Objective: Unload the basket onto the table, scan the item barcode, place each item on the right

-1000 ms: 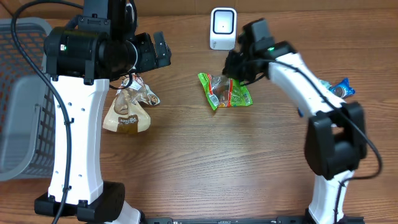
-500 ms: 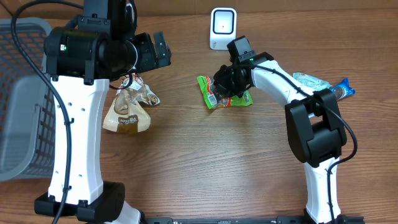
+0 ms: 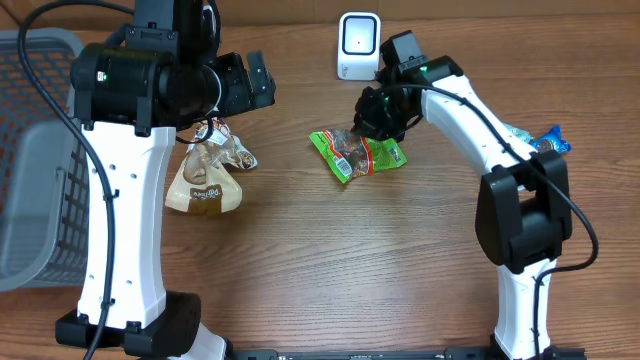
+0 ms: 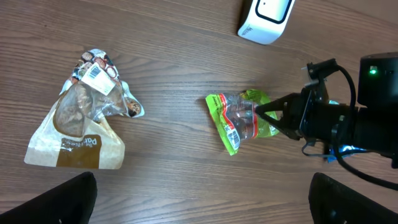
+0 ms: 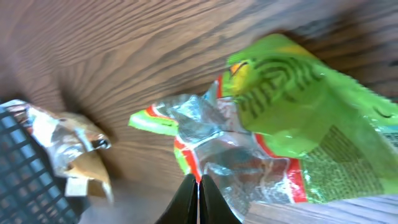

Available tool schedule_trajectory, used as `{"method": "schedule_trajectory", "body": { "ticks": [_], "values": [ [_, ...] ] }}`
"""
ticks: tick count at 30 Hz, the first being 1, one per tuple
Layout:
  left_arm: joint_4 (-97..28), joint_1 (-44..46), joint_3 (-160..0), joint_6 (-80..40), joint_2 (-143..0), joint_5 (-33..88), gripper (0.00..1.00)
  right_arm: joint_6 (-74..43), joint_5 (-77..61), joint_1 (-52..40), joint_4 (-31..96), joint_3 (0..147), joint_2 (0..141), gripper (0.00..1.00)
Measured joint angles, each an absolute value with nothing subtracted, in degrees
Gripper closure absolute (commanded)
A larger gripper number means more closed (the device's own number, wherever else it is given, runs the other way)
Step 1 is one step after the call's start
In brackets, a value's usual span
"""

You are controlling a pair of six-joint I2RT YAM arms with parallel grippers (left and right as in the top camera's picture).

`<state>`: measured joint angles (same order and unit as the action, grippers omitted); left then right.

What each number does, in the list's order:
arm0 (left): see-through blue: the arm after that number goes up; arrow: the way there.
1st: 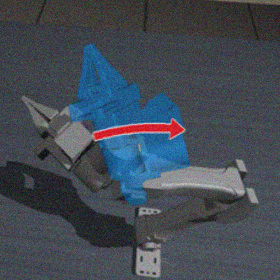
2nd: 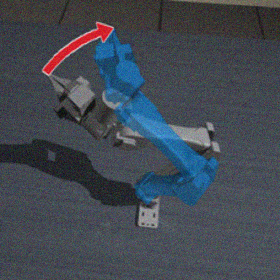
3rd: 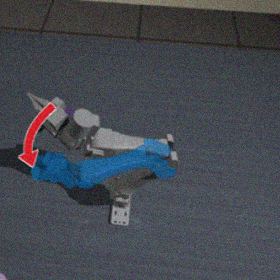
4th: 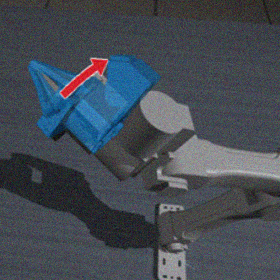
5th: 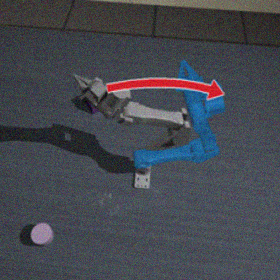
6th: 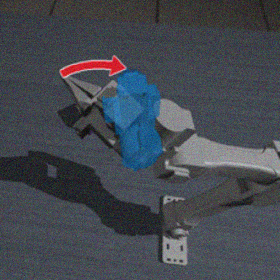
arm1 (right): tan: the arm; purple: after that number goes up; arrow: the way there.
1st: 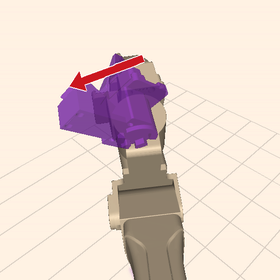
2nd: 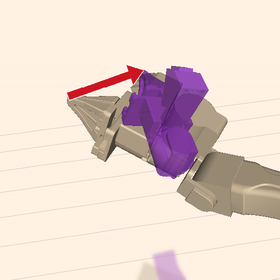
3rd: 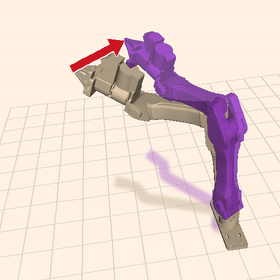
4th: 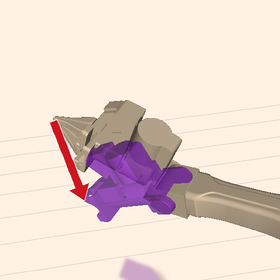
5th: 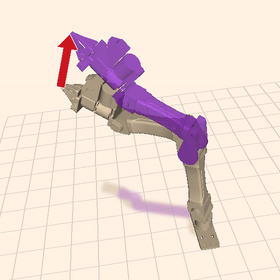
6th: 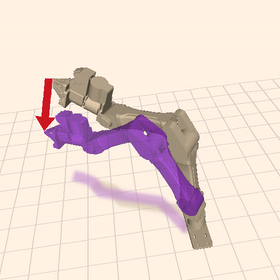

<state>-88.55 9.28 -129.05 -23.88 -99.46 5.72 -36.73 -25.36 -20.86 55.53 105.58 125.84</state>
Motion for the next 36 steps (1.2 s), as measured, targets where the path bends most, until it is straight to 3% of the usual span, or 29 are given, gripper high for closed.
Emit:
{"method": "schedule_trajectory", "body": {
  "ticks": [11,17,18,19,20,21,24,28,36],
  "values": [
    [-88.55,9.28,-129.05,-23.88,-99.46,5.72,0.00,-42.92,-20.10,-28.18,41.52,91.15,125.69,0.94],
    [-88.55,9.28,-129.05,-23.88,-99.46,5.72,0.00,-43.44,-21.02,-28.21,40.45,90.24,125.29,0.88],
    [-88.58,9.28,-129.05,-23.88,-99.44,5.72,0.01,-42.83,-21.39,-28.12,40.66,90.32,125.29,0.85],
    [-88.55,9.28,-129.05,-23.88,-99.46,5.72,0.00,-41.89,-22.04,-27.94,42.09,90.85,125.29,0.76],
    [-88.58,9.28,-129.05,-23.88,-99.46,5.69,0.00,-41.08,-22.46,-27.79,43.62,91.39,125.29,0.63],
    [-88.58,9.28,-129.05,-23.88,-99.46,5.72,0.00,-39.90,-22.76,-27.46,45.98,92.36,125.29,0.37],
    [-88.55,9.28,-129.05,-23.88,-99.46,5.72,0.00,-30.87,-23.62,-24.71,55.68,99.57,124.55,0.19],
    [-88.55,9.28,-129.05,-23.88,-99.46,5.72,0.00,-17.41,-23.79,-20.10,58.54,106.56,122.02,0.16],
    [-88.58,9.28,-129.05,-23.86,-99.44,5.72,0.00,9.67,-19.42,-14.98,55.37,106.54,122.02,0.10]
  ]
}}
